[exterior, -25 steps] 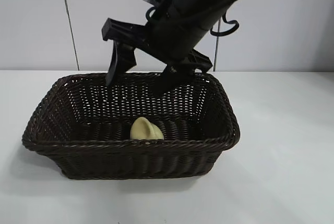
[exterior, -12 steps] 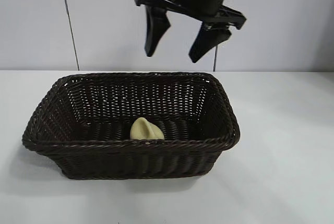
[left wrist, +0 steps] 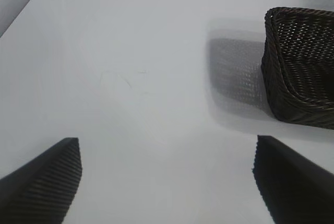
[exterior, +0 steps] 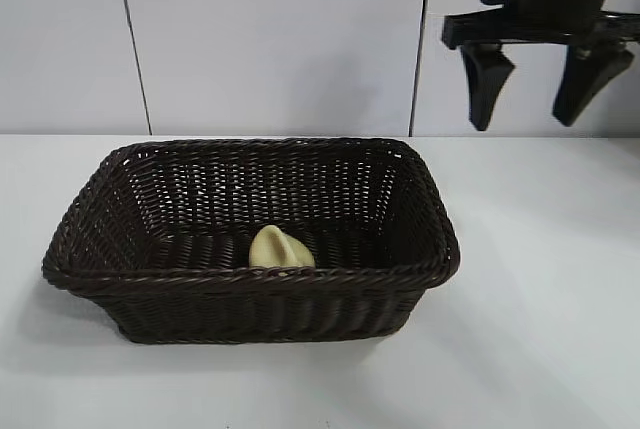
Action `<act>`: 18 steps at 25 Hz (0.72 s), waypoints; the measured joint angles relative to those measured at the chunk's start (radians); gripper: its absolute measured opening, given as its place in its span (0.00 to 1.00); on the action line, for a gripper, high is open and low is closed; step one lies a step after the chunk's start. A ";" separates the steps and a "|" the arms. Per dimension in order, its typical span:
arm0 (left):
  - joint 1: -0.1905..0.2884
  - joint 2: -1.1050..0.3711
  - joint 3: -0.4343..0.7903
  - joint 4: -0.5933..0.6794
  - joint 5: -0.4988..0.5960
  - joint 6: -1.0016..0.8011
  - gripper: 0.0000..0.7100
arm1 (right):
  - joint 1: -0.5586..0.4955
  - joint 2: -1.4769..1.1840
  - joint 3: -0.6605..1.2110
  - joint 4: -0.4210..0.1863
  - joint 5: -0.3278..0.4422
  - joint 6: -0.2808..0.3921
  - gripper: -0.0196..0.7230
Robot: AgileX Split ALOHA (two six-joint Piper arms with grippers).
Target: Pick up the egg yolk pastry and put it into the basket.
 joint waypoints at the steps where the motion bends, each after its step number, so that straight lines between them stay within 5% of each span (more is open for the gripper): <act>1: 0.000 0.000 0.000 0.000 0.000 0.000 0.91 | -0.017 0.000 0.000 -0.016 0.012 0.000 0.79; 18: 0.000 0.000 0.000 0.000 0.000 0.000 0.91 | -0.083 -0.188 0.163 0.024 0.022 0.003 0.79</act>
